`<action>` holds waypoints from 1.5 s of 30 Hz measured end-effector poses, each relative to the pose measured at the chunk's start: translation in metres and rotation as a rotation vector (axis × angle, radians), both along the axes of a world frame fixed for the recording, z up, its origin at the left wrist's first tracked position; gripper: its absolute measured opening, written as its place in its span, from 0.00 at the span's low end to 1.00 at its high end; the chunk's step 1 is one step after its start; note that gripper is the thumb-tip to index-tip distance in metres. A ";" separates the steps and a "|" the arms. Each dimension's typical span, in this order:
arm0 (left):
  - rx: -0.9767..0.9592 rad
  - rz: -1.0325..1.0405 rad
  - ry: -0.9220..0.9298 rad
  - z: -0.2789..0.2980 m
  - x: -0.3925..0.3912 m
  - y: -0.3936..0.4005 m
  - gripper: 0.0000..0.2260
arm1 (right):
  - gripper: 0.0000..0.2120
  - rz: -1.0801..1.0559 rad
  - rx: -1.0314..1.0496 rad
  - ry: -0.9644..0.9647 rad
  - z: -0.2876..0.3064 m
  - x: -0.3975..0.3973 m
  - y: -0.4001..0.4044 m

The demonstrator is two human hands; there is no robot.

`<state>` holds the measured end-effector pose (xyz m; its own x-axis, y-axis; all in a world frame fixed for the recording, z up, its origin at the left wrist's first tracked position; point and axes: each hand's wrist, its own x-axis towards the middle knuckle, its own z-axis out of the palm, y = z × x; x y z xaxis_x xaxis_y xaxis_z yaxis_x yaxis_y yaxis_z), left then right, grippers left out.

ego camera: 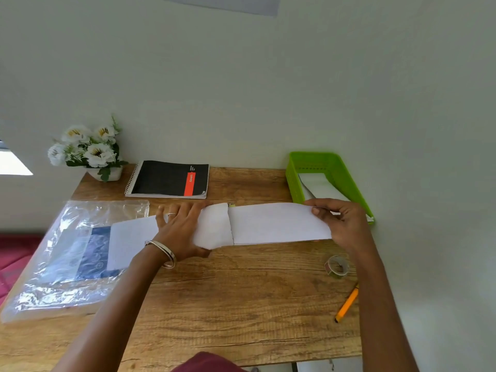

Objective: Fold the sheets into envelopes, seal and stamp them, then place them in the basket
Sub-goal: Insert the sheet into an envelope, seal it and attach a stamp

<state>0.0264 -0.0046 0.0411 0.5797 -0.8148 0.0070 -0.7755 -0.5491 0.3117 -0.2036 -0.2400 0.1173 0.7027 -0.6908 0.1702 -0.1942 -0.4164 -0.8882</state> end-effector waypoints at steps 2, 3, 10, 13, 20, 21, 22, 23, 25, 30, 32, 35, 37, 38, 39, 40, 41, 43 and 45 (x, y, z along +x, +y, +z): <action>0.008 -0.037 -0.037 0.000 -0.002 -0.002 0.48 | 0.15 0.022 -0.006 0.038 0.000 0.004 -0.001; 0.014 -0.048 -0.044 0.000 -0.003 -0.003 0.48 | 0.14 0.035 0.002 0.045 0.001 0.006 0.000; -0.029 -0.090 -0.019 0.002 -0.010 -0.013 0.47 | 0.13 -0.016 0.116 0.030 -0.006 0.030 0.016; -0.031 -0.092 -0.008 0.005 -0.013 -0.016 0.47 | 0.21 -0.201 0.115 -0.026 -0.010 0.043 0.039; -0.054 -0.089 0.023 0.003 -0.017 -0.021 0.51 | 0.09 -0.386 0.117 -0.240 -0.026 0.070 0.087; -0.048 -0.090 0.021 0.002 -0.017 -0.021 0.51 | 0.08 -0.335 0.098 -0.235 -0.029 0.072 0.091; -0.045 -0.092 0.016 0.001 -0.016 -0.021 0.51 | 0.07 -0.281 0.071 -0.223 -0.031 0.073 0.095; -0.045 -0.092 0.014 0.000 -0.016 -0.021 0.51 | 0.08 -0.233 0.025 -0.209 -0.034 0.074 0.097; -0.051 -0.082 0.027 0.000 -0.016 -0.020 0.52 | 0.13 -0.164 -0.142 -0.170 -0.042 0.073 0.097; -0.079 -0.034 0.038 0.003 -0.020 -0.022 0.51 | 0.29 -0.025 -0.381 0.058 -0.060 0.068 0.099; -0.088 -0.026 0.031 0.002 -0.021 -0.024 0.51 | 0.31 0.027 -0.367 0.118 -0.059 0.067 0.104; -0.095 -0.024 0.035 0.001 -0.022 -0.026 0.50 | 0.31 0.042 -0.207 0.159 -0.054 0.068 0.106; -0.088 -0.024 0.029 0.002 -0.025 -0.027 0.50 | 0.30 0.078 -0.085 0.237 -0.050 0.070 0.101; -0.082 -0.023 0.016 0.003 -0.026 -0.027 0.50 | 0.29 0.114 -0.034 0.294 -0.049 0.071 0.099; -0.072 -0.021 0.002 0.003 -0.026 -0.027 0.50 | 0.29 0.155 -0.005 0.349 -0.051 0.073 0.096; -0.060 -0.017 -0.007 0.003 -0.026 -0.026 0.50 | 0.30 0.194 0.006 0.391 -0.051 0.073 0.093; -0.046 -0.010 -0.011 0.003 -0.027 -0.026 0.50 | 0.31 0.224 0.022 0.405 -0.051 0.074 0.091; -0.017 0.020 0.002 0.002 -0.028 -0.025 0.53 | 0.24 0.260 0.121 0.310 -0.050 0.073 0.086; 0.019 0.045 0.048 0.004 -0.031 -0.027 0.57 | 0.12 0.223 0.249 0.153 -0.048 0.071 0.086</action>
<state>-0.0049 -0.0311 0.0453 0.6147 -0.7879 -0.0365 -0.7346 -0.5888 0.3373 -0.1331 -0.1541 0.0689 0.8451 -0.5247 -0.1021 -0.2611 -0.2385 -0.9354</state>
